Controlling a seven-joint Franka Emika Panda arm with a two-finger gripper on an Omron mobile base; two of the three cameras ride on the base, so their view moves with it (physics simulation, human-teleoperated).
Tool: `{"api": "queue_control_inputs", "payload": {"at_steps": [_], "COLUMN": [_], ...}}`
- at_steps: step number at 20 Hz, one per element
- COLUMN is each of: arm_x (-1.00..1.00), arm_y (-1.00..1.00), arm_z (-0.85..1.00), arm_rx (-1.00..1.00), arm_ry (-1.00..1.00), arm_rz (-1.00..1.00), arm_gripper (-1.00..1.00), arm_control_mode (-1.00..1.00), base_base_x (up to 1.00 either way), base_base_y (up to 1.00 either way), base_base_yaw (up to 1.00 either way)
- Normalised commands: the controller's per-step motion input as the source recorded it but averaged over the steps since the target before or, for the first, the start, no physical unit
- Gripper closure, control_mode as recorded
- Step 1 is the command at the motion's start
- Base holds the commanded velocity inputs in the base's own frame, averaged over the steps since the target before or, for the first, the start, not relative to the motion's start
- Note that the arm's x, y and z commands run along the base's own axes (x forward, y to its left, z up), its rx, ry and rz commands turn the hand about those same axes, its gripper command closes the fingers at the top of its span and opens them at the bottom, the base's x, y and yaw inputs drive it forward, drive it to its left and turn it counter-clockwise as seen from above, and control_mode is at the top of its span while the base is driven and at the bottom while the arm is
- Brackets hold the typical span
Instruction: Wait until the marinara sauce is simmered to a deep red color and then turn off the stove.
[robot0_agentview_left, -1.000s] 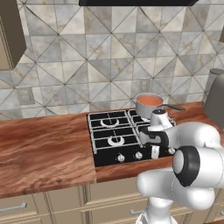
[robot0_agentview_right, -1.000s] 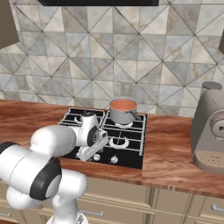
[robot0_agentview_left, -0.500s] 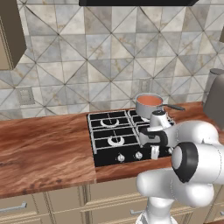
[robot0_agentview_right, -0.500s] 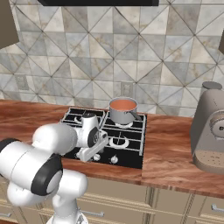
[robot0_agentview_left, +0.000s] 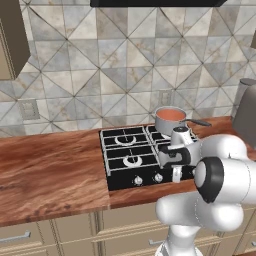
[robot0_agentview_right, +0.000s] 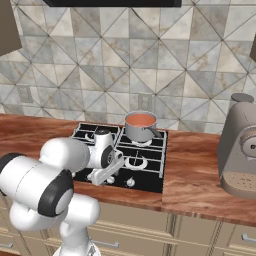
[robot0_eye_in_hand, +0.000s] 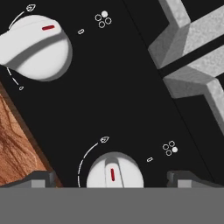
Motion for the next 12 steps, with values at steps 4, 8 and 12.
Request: {"api": "queue_control_inputs", "payload": {"at_steps": [4, 8, 12], "arm_x": [0.0, 0.0, 0.0], "arm_y": [0.0, 0.0, 0.0], "arm_z": [-0.04, 0.0, 0.0], "arm_rx": [0.0, 0.0, 0.0], "arm_ry": [0.0, 0.0, 0.0], "arm_rz": [0.0, 0.0, 0.0], "arm_gripper": [-1.0, -1.0, -1.0], "arm_control_mode": [-1.0, -1.0, -1.0], "base_base_x": [0.0, 0.0, 0.0], "base_base_y": [0.0, 0.0, 0.0], "base_base_yaw": [0.0, 0.0, 0.0]}}
